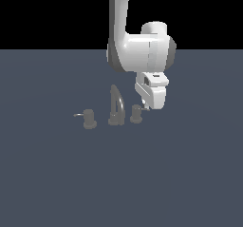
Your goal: Turn on the faucet by rotating a designated handle.
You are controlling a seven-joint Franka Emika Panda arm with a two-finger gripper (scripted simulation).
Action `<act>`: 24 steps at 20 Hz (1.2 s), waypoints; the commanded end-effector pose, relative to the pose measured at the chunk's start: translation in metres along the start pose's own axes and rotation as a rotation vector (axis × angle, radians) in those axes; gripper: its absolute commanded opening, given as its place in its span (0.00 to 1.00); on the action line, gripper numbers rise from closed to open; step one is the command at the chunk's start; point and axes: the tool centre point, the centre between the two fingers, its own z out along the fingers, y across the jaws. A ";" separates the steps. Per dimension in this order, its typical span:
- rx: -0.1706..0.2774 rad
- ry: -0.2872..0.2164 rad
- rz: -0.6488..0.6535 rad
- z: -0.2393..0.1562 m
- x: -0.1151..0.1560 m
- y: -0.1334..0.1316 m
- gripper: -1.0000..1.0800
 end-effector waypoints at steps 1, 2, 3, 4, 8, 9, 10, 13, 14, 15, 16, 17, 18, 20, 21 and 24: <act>-0.025 -0.007 0.005 0.003 -0.002 0.018 0.00; -0.025 -0.007 0.005 0.003 -0.002 0.022 0.00; -0.027 -0.007 0.006 0.003 -0.002 0.025 0.00; -0.028 -0.007 0.007 0.003 -0.003 0.029 0.00; -0.002 0.003 0.007 0.000 0.001 0.022 0.00; -0.005 0.002 0.007 0.000 -0.002 0.025 0.00; -0.007 0.001 0.008 0.001 -0.005 0.027 0.00; -0.014 -0.001 0.008 0.001 -0.014 0.036 0.00; -0.016 -0.002 0.008 0.002 -0.017 0.038 0.00; -0.018 -0.003 0.008 0.002 -0.020 0.041 0.00; -0.020 -0.003 0.009 0.002 -0.023 0.044 0.00; -0.023 -0.004 0.009 0.003 -0.027 0.047 0.00; -0.025 -0.005 0.009 0.003 -0.030 0.050 0.00; -0.030 -0.007 0.009 0.003 -0.036 0.056 0.00; -0.030 -0.007 0.009 0.003 -0.036 0.056 0.00; -0.019 0.003 0.026 0.000 -0.031 0.050 0.00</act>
